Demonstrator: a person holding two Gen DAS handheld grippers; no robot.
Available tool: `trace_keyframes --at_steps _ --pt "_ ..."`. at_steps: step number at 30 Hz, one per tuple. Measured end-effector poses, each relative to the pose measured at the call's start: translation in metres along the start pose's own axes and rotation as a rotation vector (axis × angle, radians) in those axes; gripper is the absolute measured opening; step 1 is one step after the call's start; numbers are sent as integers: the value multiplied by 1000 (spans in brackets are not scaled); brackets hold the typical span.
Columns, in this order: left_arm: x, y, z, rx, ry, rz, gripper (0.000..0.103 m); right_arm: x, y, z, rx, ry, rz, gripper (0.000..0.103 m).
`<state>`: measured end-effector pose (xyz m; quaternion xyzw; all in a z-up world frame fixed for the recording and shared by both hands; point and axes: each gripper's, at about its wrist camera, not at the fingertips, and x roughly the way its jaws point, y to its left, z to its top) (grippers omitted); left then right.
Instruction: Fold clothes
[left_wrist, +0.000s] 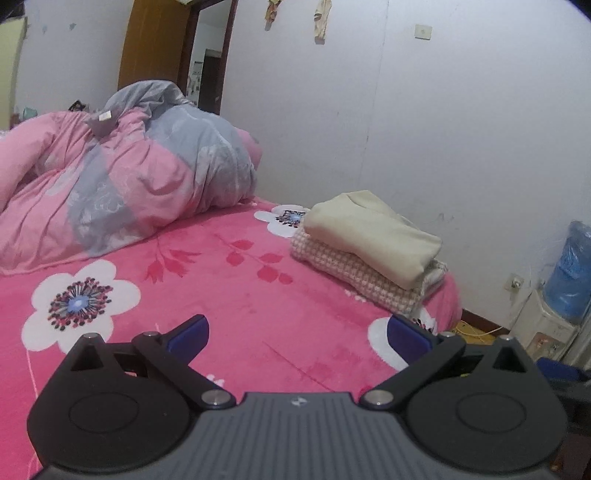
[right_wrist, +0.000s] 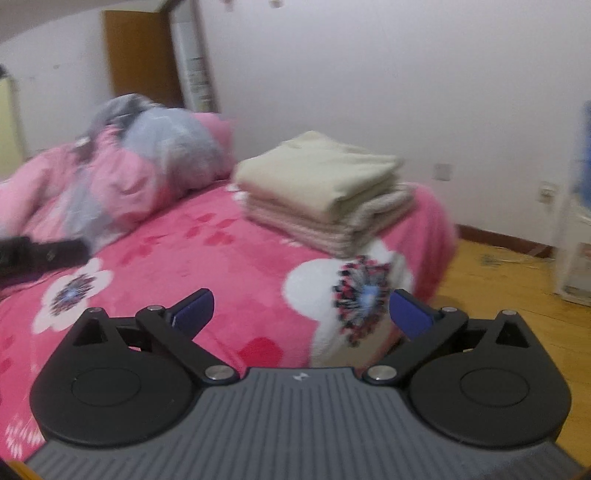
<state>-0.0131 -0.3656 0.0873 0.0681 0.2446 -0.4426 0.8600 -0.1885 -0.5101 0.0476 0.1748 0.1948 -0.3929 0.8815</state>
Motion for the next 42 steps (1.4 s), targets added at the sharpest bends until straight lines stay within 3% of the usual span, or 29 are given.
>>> trace_keyframes --at_steps 3,12,42 --pt "-3 -5 0 39 6 -4 103 -10 6 4 -3 -6 -79 102" --pt "-8 -13 0 41 -1 10 103 -28 18 9 -82 -47 -128 102" --pt "-12 -3 -2 26 15 -15 103 -28 29 13 -101 -30 -108 102"
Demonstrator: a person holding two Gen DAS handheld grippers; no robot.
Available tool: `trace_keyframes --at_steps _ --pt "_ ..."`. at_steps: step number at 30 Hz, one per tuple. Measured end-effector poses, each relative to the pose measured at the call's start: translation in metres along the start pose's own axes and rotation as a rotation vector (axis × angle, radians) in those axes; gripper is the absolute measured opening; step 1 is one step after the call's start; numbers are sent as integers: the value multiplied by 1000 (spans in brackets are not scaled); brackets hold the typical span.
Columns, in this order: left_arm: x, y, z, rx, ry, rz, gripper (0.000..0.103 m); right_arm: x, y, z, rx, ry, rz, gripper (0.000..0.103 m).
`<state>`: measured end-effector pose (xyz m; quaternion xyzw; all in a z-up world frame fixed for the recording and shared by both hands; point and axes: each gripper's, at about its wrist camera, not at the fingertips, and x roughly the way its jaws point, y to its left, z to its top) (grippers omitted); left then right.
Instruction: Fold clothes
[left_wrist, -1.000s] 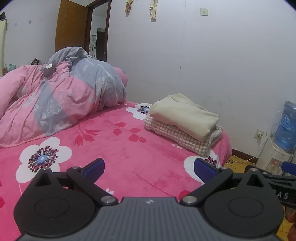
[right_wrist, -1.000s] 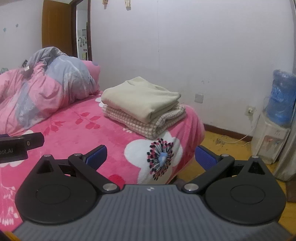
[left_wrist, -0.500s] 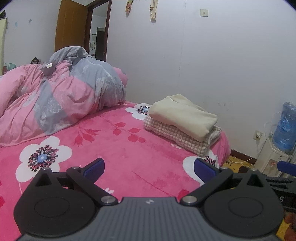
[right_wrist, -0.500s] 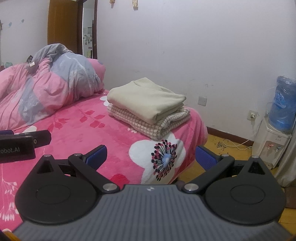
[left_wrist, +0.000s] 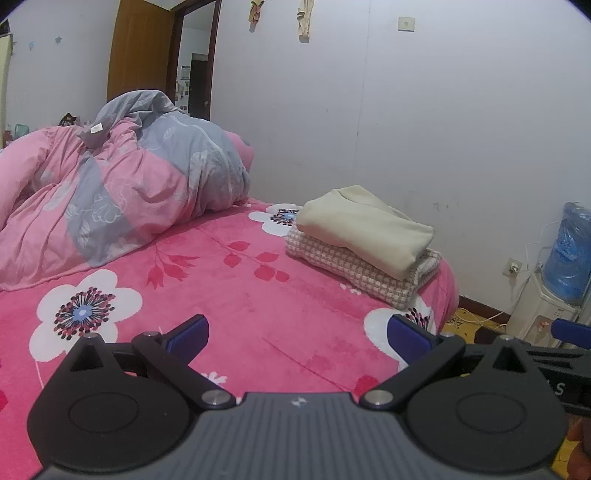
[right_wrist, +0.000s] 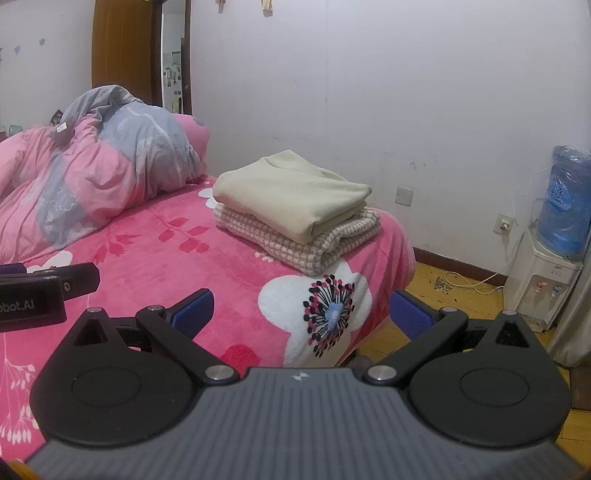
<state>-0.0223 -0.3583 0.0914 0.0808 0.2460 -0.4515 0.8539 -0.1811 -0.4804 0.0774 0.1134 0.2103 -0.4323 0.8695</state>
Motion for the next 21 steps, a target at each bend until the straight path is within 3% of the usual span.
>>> trace_keyframes --at_steps 21 --pt "-1 -2 -2 -3 -2 -7 103 0 -2 -1 19 6 -8 102"
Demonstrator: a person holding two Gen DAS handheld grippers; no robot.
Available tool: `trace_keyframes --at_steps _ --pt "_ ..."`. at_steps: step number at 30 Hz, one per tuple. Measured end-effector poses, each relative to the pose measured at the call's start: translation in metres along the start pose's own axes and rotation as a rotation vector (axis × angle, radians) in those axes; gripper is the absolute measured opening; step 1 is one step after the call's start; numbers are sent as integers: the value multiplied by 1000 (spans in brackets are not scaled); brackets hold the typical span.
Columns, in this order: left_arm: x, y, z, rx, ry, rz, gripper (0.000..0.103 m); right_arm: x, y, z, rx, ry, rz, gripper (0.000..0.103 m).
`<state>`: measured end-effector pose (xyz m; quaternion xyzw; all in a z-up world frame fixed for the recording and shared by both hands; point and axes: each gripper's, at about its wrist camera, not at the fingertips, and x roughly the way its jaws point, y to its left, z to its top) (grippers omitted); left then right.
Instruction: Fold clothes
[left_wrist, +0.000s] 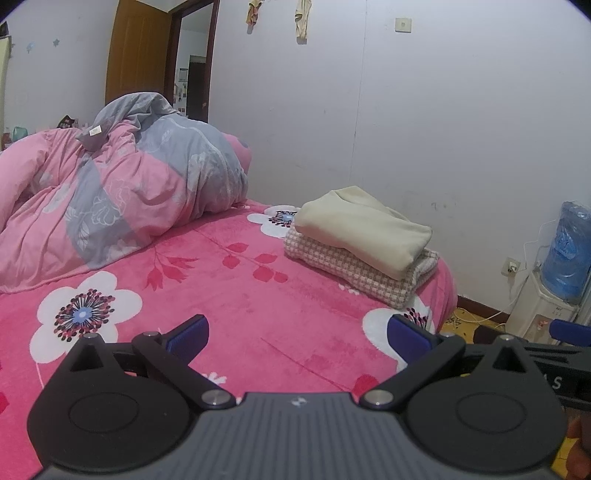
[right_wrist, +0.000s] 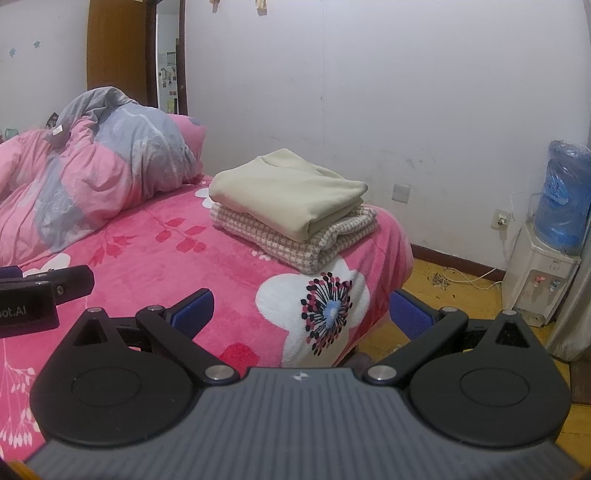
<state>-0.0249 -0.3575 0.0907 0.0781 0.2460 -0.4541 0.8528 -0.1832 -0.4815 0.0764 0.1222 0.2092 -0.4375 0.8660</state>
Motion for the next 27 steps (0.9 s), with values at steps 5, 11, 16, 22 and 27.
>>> trace_keyframes --at_steps 5,11,16,22,27 --pt "3 0 0 2 7 3 103 2 2 -2 -4 2 -5 102" --pt "3 -1 -1 4 13 5 103 4 1 -2 -1 11 -4 102" --pt "4 0 -2 5 16 8 103 7 1 -3 3 18 -9 102" --pt "3 2 -2 4 14 15 103 7 2 -3 3 20 -12 102" --pt "3 2 -3 9 14 16 103 8 3 -3 0 20 -9 102"
